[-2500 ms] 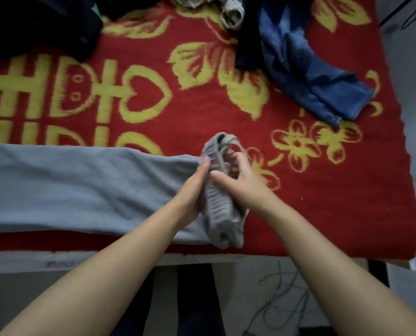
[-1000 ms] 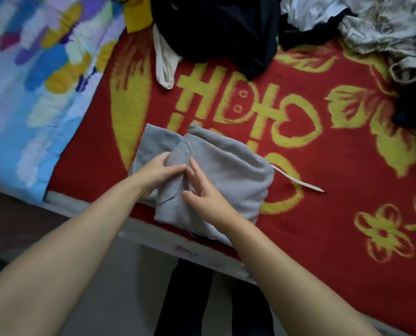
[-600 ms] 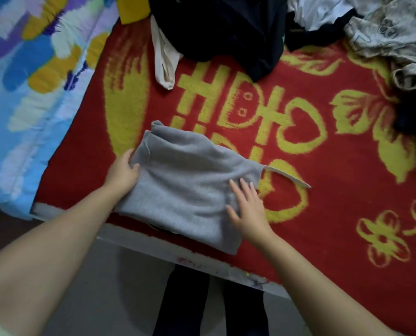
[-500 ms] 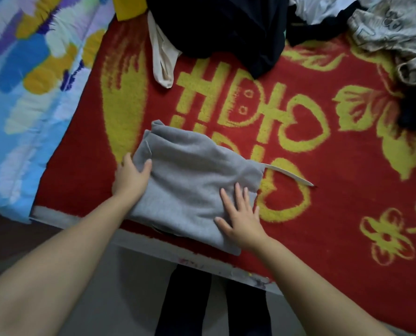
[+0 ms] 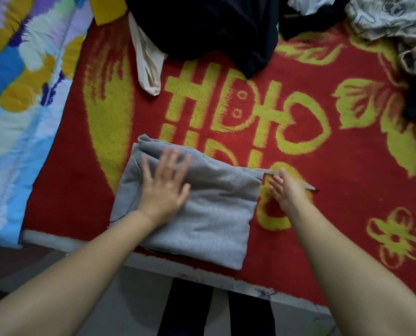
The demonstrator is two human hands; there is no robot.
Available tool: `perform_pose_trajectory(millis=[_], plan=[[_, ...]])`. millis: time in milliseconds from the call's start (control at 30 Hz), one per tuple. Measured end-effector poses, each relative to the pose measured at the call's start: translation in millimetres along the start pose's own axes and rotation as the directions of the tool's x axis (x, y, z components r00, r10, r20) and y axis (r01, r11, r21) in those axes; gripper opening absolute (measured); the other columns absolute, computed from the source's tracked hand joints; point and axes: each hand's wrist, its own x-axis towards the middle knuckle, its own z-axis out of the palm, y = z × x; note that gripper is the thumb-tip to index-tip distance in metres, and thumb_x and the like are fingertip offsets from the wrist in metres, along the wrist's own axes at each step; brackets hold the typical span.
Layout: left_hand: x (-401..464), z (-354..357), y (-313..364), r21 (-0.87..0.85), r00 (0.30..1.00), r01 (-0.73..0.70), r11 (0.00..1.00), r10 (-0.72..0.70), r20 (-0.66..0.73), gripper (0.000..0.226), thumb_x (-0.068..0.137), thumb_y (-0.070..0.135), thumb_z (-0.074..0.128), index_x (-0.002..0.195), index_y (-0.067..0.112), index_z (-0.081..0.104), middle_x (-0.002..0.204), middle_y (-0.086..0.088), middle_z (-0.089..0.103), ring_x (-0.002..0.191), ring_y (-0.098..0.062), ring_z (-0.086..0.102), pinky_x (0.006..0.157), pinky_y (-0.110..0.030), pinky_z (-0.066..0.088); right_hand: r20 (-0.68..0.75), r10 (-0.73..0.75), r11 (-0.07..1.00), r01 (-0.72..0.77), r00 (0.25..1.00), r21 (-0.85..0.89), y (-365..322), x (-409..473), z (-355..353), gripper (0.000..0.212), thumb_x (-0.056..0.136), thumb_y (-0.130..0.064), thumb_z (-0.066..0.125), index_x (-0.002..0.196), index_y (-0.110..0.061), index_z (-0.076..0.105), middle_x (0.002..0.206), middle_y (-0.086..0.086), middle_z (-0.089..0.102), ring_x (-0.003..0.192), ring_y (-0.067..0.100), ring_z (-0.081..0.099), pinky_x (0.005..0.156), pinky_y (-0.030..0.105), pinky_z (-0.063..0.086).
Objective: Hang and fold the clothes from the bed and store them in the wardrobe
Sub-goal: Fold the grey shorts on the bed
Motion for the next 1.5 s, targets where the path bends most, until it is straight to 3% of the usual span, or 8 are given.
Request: perform_pose_trajectory(millis=[167,300,433,533,767,1067,1267,1500], plan=[[18.9,23.5,19.0,0.055,0.962,-0.027,0.998,0.011,0.274,0.070,0.088,0.066,0.013,0.149,0.036,-0.004,0.157,0.000,-0.018,0.145,-0.020,-0.018,0.105,-0.069,-0.010,0.165,0.095,0.905,-0.154,0.982,0.397,-47.1,1.8,39.5,0.017,0.099,-0.015,0.049,0.082,-0.014,0.054,0.061,-0.006,0.057,0.043,0.001,0.040,0.035,0.012,0.021],[28.9,21.2,3.2,0.027,0.940,0.145,0.989,-0.146,0.309,0.070,0.093,0.060,0.019,0.147,0.032,-0.014,0.157,0.000,-0.021,0.142,-0.014,-0.026,0.110,-0.058,-0.014,0.316,-0.471,0.861,0.507,0.823,-0.036,-73.6,-49.0,69.3,0.015,0.093,-0.008,0.051,0.095,-0.022,0.055,0.072,-0.010,0.063,0.058,0.004,0.054,0.047,0.016,0.037],[14.8,-9.0,-9.7,-0.171,0.947,0.306,0.937,-0.282,0.151,0.057,0.101,0.026,0.036,0.152,0.011,0.015,0.160,-0.010,0.006,0.148,-0.022,0.002,0.117,-0.046,-0.003,0.918,-0.368,-0.103,0.974,0.150,-0.200,-20.0,-101.6,69.6,0.029,0.091,-0.006,0.046,0.115,-0.018,0.057,0.105,0.000,0.065,0.091,0.017,0.060,0.071,0.033,0.049],[-11.7,-26.8,-13.1,-0.347,0.845,0.515,0.784,-0.532,0.051,0.056,0.097,0.005,0.040,0.149,0.002,0.021,0.158,-0.012,0.016,0.148,-0.025,0.010,0.118,-0.049,0.004,0.960,0.243,-0.591,0.806,0.137,0.035,25.5,-101.7,48.7,0.048,0.095,-0.007,0.036,0.141,-0.020,0.040,0.155,0.015,0.024,0.129,0.030,0.040,0.096,0.042,0.042],[-47.2,-30.1,91.6,-0.136,0.913,0.406,0.904,-0.408,0.014,0.063,0.088,0.037,0.037,0.144,0.007,0.039,0.152,-0.016,0.033,0.140,-0.031,0.031,0.104,-0.071,0.020,0.982,0.102,-0.542,0.819,-0.162,0.191,-12.8,-85.7,31.2,0.040,0.078,-0.001,0.052,0.114,-0.007,0.068,0.135,0.014,0.056,0.101,0.030,0.068,0.075,0.041,0.058],[-64.1,64.3,153.3,-0.067,0.608,0.793,0.606,-0.781,0.143,0.066,0.085,0.052,0.038,0.142,0.019,0.045,0.151,-0.018,0.035,0.139,-0.039,0.030,0.102,-0.073,0.016,0.942,0.317,-0.779,0.597,0.111,0.192,-10.9,26.3,51.6,0.058,0.093,-0.057,0.005,0.133,-0.047,-0.036,0.143,-0.011,-0.043,0.146,0.031,-0.017,0.114,0.060,-0.008],[-56.3,49.8,170.2,-0.044,0.580,0.814,0.579,-0.812,0.062,0.074,0.082,0.052,0.054,0.143,0.012,0.042,0.152,-0.022,0.028,0.142,-0.036,0.026,0.103,-0.073,0.012,0.898,0.412,-0.782,0.445,-0.158,0.437,-17.1,19.2,28.0,0.080,0.084,-0.067,0.035,0.152,-0.028,0.019,0.159,0.012,0.016,0.145,0.042,0.011,0.107,0.073,0.009],[-30.2,59.8,223.2,0.066,0.478,0.841,0.536,-0.796,0.370,0.135,0.064,0.082,0.052,0.129,0.022,-0.050,0.146,-0.020,-0.041,0.138,-0.033,-0.034,0.093,-0.074,-0.020,0.836,0.546,-0.809,0.224,-0.054,0.543,-14.5,25.3,41.0,0.114,0.081,-0.063,0.055,0.139,-0.034,-0.038,0.151,0.011,-0.030,0.135,0.043,-0.032,0.106,0.073,-0.005]])
